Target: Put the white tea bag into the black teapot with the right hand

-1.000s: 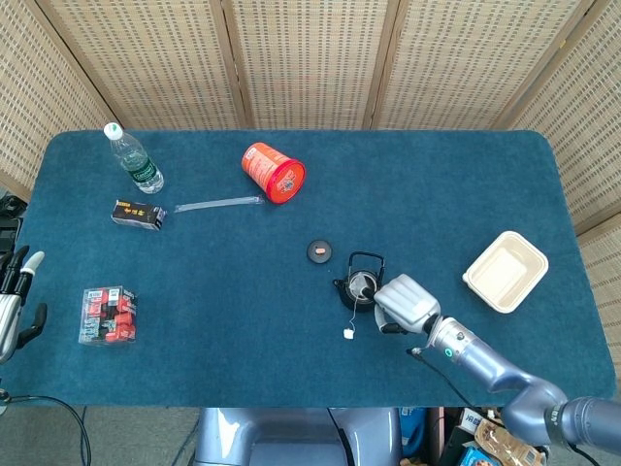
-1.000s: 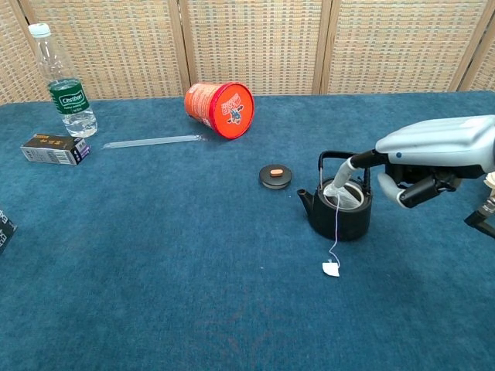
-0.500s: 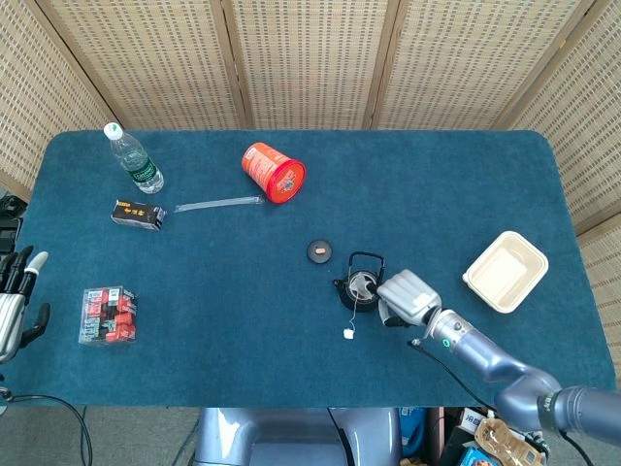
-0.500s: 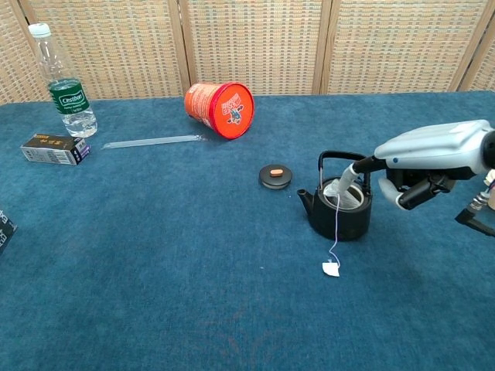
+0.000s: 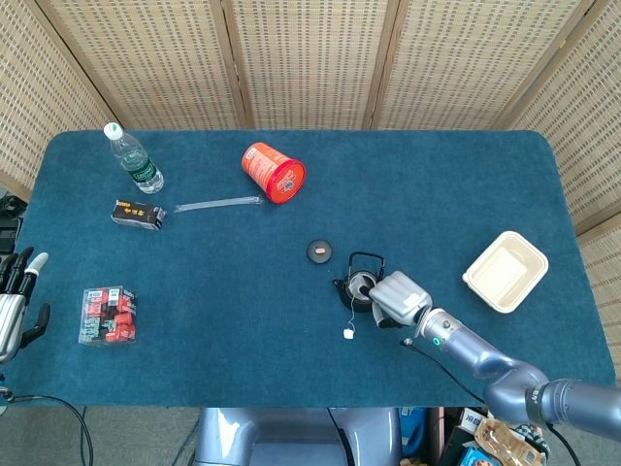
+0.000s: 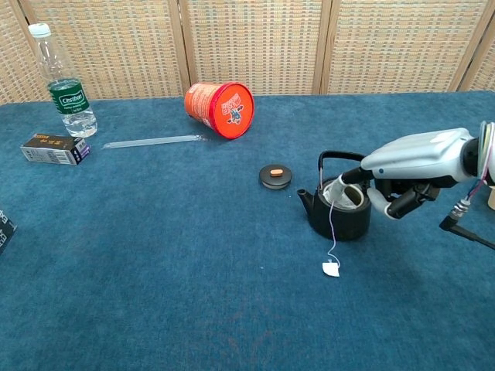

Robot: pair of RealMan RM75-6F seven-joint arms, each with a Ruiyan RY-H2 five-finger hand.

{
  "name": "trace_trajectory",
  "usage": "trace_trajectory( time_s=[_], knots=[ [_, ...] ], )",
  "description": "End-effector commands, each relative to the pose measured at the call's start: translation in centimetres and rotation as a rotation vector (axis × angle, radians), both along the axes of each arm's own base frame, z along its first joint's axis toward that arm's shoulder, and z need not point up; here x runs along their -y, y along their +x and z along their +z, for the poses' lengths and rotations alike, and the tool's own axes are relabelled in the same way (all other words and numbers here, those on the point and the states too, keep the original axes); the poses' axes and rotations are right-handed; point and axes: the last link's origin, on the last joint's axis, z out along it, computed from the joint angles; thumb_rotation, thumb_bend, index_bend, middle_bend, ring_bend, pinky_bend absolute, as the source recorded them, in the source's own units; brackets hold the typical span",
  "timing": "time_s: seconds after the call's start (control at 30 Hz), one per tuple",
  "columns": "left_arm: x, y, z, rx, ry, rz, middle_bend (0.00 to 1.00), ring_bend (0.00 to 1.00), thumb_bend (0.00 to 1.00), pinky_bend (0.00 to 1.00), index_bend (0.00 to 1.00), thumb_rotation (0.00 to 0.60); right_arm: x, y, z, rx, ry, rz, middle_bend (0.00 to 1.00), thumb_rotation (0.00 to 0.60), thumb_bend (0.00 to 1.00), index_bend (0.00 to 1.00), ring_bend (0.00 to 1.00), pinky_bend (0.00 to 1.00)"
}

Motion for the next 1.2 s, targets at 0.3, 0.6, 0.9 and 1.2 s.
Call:
trace_trajectory(
  time_s=[0.3,0.6,0.9,1.2],
  knots=[
    [0.1,-0.1,-0.2,0.006,-0.003,0.002,0.0,0.0,0.51,0.0,0.0,0.6,-0.2,0.0,-0.4,-0.031,0.0,0.012,0.95,0.346,1.0,0.19,0.97,1.0],
    [0.1,-0.2,-0.2,0.012,-0.004,0.002,0.0,0.0,0.51,0.0,0.0,0.6,-0.6,0.8,1.2,-0.011,-0.033,0.025,0.95,0.362,1.0,0.19,0.97,1.0],
    [0.1,-0.2,-0.2,0.015,-0.001,0.0,0.0,0.0,0.51,0.0,0.0,0.6,-0.9,0.9,2.3,0.023,-0.078,0.02,0.95,0.404,1.0,0.19,0.97,1.0],
    [0.2,-0.1,-0.3,0.022,0.0,-0.002,0.0,0.0,0.51,0.0,0.0,0.6,-1.6,0.5,4.7,0.145,-0.209,0.003,0.88,0.209,1.0,0.19,0.96,0.99]
  ],
)
